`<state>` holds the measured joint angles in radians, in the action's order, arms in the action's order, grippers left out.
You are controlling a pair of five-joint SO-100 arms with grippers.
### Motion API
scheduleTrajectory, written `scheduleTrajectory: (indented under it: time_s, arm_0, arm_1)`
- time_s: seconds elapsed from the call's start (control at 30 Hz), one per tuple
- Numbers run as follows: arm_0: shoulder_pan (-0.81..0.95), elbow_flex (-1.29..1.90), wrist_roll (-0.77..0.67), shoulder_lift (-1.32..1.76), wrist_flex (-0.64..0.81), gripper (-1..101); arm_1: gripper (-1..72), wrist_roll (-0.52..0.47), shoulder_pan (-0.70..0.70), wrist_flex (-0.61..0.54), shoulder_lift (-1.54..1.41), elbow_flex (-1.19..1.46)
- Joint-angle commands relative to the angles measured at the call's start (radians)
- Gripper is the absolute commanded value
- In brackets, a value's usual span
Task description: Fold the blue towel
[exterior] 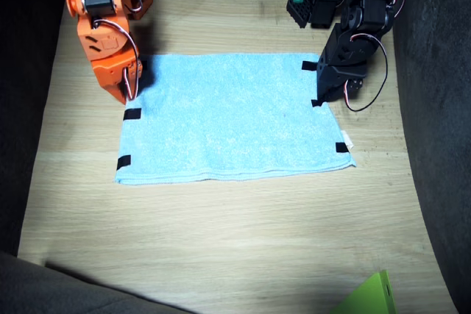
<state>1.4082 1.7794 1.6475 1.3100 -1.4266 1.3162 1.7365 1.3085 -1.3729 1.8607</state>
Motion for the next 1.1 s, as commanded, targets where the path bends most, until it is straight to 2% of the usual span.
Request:
scheduleTrajectory:
  time_s: [0.0,0.2,0.57,1.07]
  arm_0:
    - [0.032,0.008,-0.005,0.018,0.002,0]
    - [0.031,0.009,-0.009,0.020,0.002,0]
    - [-0.012,-0.064,-0.017,0.086,-0.072,0]
    - [-0.109,-0.196,-0.051,0.080,-0.166,0]
  arm_1:
    - [0.1,0.002,-0.009,0.020,-0.044,0.028]
    - [0.0,-0.009,0.002,0.060,-0.114,0.006]
    - [0.0,0.000,0.043,0.222,-0.152,-0.212]
    - [0.0,0.008,0.272,0.285,-0.089,-0.305]
